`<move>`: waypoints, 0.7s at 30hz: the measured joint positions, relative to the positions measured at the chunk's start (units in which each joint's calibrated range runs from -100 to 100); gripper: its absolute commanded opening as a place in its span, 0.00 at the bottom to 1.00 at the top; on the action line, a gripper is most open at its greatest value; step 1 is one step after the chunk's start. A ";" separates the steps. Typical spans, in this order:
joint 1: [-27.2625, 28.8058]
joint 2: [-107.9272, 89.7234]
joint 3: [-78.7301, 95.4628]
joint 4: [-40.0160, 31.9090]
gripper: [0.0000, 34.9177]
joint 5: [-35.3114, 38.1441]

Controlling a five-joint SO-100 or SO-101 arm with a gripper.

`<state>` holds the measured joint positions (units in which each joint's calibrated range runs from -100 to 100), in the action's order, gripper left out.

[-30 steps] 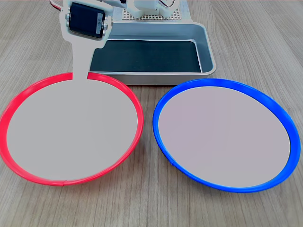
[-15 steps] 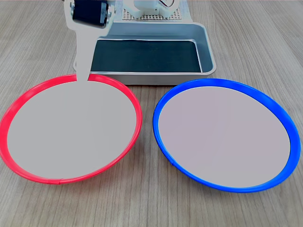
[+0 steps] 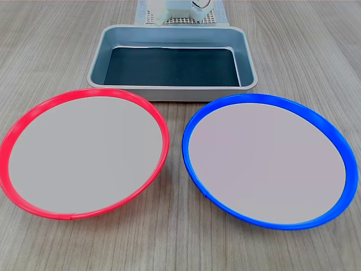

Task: Lift the stacked dish and set it down on the table.

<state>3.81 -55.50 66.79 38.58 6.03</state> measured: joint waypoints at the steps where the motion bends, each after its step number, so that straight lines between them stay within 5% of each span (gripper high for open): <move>1: -1.95 -7.93 7.80 -2.28 0.00 -1.51; 9: -3.63 -40.58 29.22 4.32 0.00 -4.74; 21: -1.50 -43.22 33.21 8.73 0.01 -5.42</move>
<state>2.30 -98.72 100.00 47.31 0.61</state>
